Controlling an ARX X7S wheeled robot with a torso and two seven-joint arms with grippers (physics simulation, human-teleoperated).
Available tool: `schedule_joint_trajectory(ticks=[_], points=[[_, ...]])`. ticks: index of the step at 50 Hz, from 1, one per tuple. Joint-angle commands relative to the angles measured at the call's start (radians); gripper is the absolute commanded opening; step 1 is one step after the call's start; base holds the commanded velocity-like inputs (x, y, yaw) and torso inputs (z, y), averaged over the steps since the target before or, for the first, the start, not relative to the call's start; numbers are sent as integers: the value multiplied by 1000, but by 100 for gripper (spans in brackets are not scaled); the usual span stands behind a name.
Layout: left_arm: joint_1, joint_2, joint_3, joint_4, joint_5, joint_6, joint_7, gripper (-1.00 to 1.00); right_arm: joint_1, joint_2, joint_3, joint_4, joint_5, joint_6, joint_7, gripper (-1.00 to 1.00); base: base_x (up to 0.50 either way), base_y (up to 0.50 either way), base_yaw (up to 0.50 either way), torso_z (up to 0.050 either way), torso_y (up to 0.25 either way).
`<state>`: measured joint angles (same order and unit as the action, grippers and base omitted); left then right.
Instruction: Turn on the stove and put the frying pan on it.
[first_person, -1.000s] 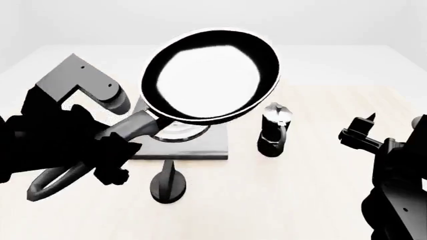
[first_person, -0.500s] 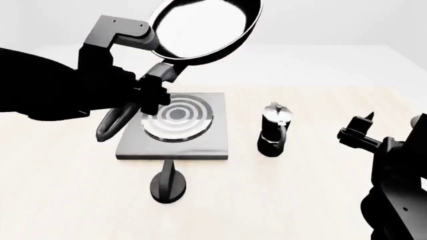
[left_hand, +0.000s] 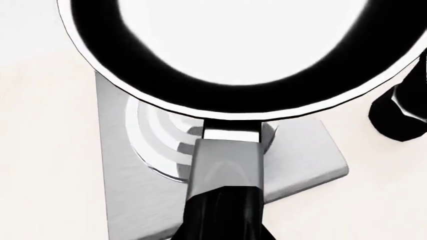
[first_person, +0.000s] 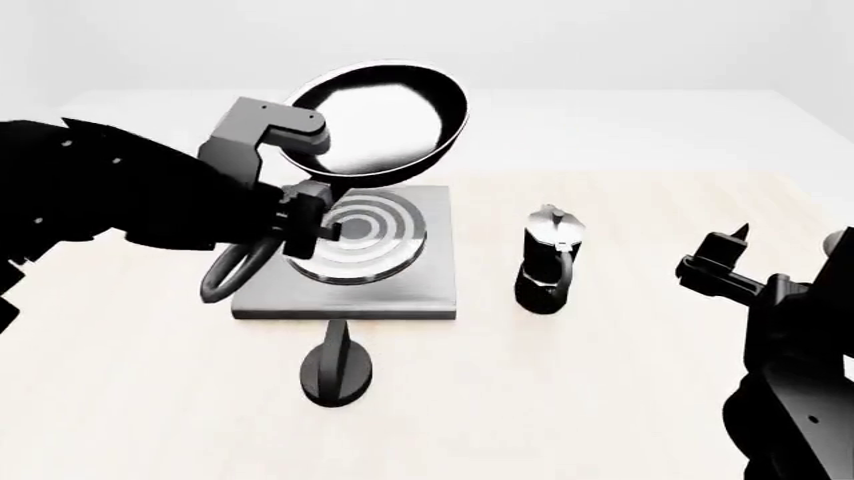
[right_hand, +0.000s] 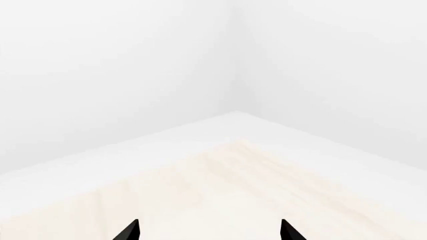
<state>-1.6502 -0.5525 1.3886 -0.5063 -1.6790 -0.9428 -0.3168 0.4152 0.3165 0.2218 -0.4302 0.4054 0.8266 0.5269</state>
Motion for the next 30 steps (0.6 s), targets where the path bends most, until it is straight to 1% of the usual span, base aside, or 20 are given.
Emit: schedule_joint_trajectory(ticks=[1,7,8,17,22,30], points=[[-5,45,1,-103,76,-8,33,-100,3,2,-5,1,4,1,2,100,0,0,0,0,0],[23,79,29,-165,125,26,116,-100,3,3,-6,-3,7,3,3,100,0,0,0,0,2],[32,91,37,-187,142,41,143,-100,-1,2,-8,0,5,-4,1,100,0,0,0,0,0],[56,171,75,-342,204,83,245,-100,1,3,-8,6,8,-8,2,100,0,0,0,0,2],[64,202,90,-414,225,93,266,-100,0,4,-10,9,8,-12,1,100,0,0,0,0,2],[87,233,99,-495,233,90,264,-100,4,7,-7,8,13,-4,7,100,0,0,0,0,1]])
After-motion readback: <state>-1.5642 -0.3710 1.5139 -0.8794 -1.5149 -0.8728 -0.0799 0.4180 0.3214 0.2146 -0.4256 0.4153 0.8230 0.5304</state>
